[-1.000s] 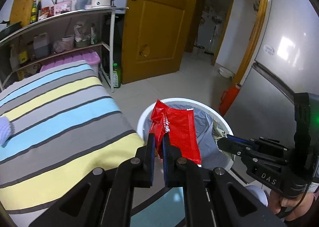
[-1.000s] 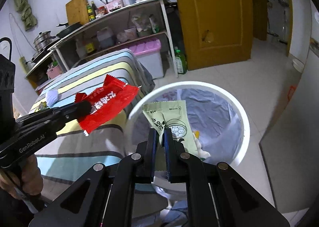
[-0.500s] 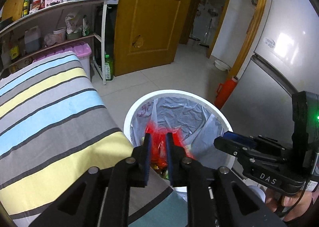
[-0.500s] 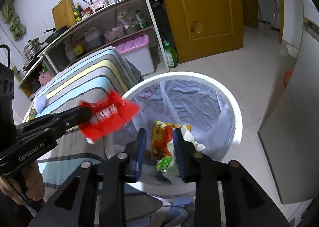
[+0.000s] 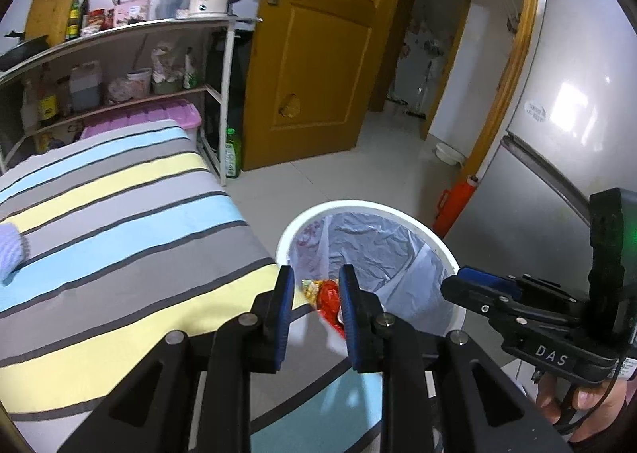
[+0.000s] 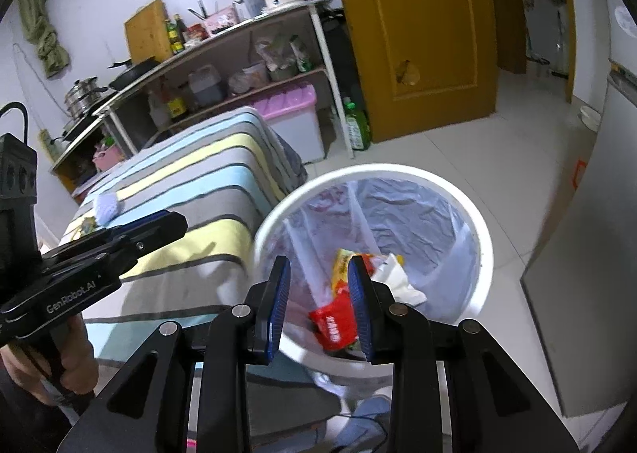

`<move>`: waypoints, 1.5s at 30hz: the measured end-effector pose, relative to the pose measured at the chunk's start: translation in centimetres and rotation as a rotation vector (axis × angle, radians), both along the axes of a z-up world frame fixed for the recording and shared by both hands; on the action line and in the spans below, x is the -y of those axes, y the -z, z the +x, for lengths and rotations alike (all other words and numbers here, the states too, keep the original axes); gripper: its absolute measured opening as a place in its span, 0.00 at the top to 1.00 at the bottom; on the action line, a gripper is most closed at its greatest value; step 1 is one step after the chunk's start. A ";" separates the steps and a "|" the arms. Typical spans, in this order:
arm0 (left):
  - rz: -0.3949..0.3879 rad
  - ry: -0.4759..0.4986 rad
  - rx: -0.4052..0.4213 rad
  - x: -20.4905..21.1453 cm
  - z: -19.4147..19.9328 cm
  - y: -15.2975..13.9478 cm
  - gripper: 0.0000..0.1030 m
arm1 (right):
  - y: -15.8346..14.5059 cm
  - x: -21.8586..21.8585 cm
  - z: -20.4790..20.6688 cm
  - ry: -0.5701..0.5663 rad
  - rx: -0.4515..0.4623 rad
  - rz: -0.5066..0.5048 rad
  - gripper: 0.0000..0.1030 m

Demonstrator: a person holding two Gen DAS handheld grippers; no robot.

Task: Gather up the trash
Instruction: 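Move both open grippers back toward the yellow snack stick and mesh net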

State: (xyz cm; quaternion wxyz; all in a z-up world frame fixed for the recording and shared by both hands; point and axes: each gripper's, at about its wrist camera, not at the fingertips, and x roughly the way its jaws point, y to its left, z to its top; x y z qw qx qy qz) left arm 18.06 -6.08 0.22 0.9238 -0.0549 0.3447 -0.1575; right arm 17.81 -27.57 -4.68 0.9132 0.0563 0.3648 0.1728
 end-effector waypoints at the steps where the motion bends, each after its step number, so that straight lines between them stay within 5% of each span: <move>1: -0.002 -0.008 0.006 -0.4 -0.3 -0.2 0.77 | -0.3 -0.4 -0.3 -0.011 0.008 0.001 0.70; 23: 0.006 -0.250 0.089 -12.1 -6.8 -2.0 0.77 | -2.8 -11.3 -3.7 -0.256 0.080 0.017 0.67; 45: 0.034 -0.471 0.083 -24.6 -9.3 -0.4 0.77 | -2.6 -24.8 -1.7 -0.486 0.084 -0.031 0.67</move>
